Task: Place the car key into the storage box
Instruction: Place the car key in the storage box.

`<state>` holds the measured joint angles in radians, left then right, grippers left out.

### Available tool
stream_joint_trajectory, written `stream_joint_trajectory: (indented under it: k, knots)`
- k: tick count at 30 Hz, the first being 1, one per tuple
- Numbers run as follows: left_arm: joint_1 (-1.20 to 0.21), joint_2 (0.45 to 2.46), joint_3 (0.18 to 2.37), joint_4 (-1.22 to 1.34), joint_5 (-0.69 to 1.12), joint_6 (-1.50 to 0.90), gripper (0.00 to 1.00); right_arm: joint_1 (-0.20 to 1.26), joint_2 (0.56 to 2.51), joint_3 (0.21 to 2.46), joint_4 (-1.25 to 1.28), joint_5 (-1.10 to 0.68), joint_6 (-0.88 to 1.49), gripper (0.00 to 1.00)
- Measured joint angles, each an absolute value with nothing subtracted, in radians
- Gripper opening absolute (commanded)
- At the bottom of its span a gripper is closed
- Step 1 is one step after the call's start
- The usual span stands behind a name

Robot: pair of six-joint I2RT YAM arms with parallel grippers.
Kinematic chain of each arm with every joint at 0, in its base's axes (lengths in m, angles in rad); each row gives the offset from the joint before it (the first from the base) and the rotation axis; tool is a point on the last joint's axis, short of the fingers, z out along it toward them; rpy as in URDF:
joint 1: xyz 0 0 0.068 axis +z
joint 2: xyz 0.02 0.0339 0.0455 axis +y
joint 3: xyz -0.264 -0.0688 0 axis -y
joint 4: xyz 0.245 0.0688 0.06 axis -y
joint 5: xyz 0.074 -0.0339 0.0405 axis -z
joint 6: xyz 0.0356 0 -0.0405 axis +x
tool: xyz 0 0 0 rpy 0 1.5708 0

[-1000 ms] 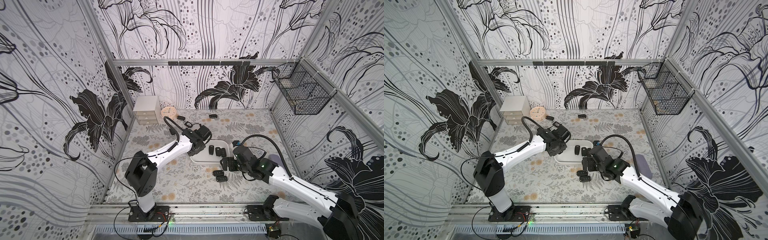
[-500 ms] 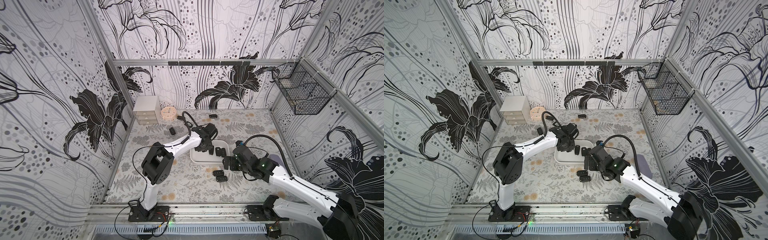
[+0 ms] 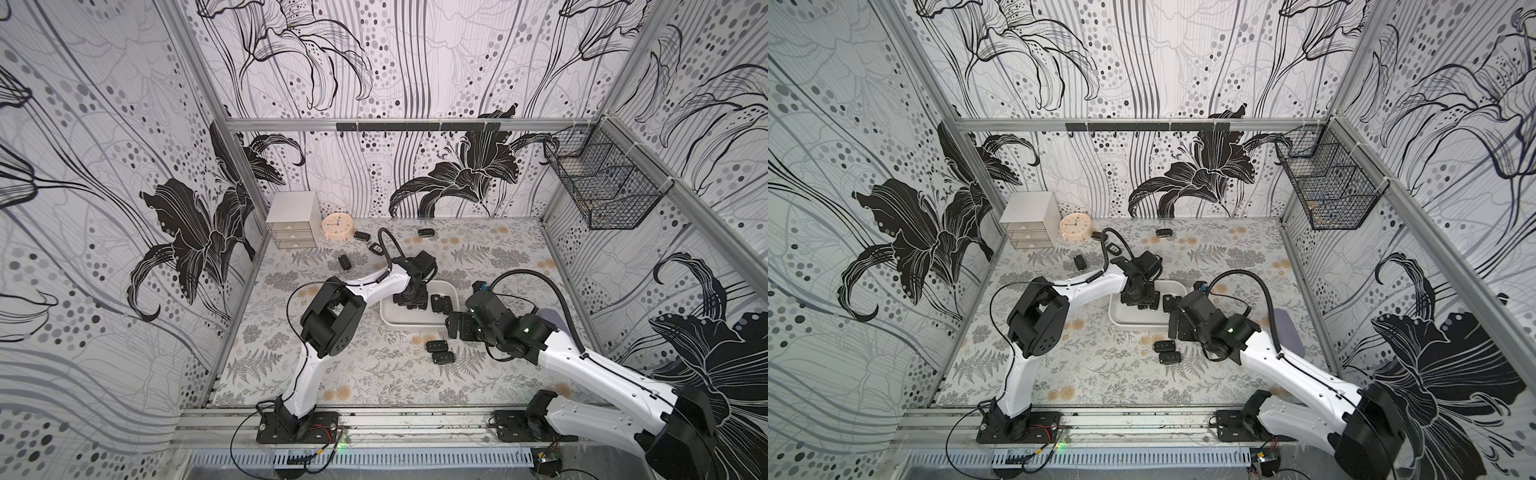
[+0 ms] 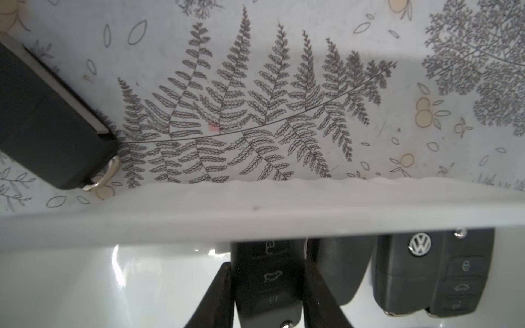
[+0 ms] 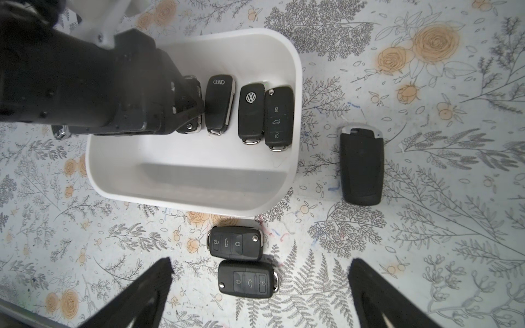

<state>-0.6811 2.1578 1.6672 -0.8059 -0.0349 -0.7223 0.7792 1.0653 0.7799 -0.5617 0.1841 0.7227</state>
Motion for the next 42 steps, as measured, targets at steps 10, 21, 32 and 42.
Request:
stream_joint_trajectory:
  k: [10,21,32,42]
  knots:
    - [-0.678,2.191,1.701,-0.797,-0.012,-0.695,0.37,0.779,1.076,0.784,-0.561,0.184,0.727,1.00]
    - [-0.675,2.194,1.702,-0.796,-0.006,-0.694,0.51,0.779,1.093,0.784,-0.561,0.165,0.737,1.00]
    - [-0.675,2.118,1.682,-0.789,0.003,-0.714,0.68,0.779,1.100,0.732,-0.538,0.045,0.662,1.00]
    - [-0.675,1.927,1.622,-0.769,0.001,-0.762,0.80,0.779,1.201,0.676,-0.456,-0.088,0.546,1.00]
